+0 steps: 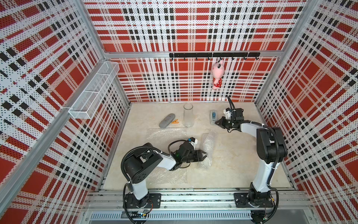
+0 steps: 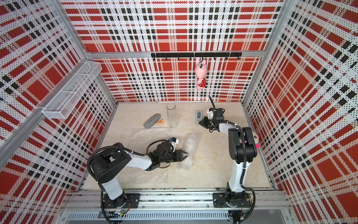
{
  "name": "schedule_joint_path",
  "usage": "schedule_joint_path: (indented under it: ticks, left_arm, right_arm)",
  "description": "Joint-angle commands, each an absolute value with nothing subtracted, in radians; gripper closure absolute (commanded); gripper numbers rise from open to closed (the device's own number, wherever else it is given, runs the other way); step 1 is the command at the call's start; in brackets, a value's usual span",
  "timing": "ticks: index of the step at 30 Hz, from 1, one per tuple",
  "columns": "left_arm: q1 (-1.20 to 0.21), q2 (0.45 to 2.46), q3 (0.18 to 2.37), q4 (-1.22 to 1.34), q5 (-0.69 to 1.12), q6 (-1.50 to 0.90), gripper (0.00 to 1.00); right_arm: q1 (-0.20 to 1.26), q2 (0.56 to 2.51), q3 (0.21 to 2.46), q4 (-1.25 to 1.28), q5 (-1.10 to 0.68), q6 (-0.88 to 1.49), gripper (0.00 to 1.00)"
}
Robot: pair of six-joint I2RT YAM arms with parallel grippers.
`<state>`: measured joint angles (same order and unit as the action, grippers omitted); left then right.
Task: Wrap vases in bubble wrap
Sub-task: Tear off the tape using the Tape Cutter.
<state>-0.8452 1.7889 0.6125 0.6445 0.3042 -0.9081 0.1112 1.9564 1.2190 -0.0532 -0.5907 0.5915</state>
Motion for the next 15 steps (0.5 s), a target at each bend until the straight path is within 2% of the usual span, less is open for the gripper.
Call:
schedule_joint_path:
  ticks: [1,15]
  left_arm:
    - [-0.856,1.829,0.601,0.522,0.298,-0.887,0.68]
    - [-0.857,1.833,0.601,0.518,0.299,-0.887,0.69]
  right_arm:
    - [0.123,1.940,1.193,-0.048,-0.598,0.560,1.00]
    - [0.122,1.990,1.185,-0.087,-0.499,0.501,1.00]
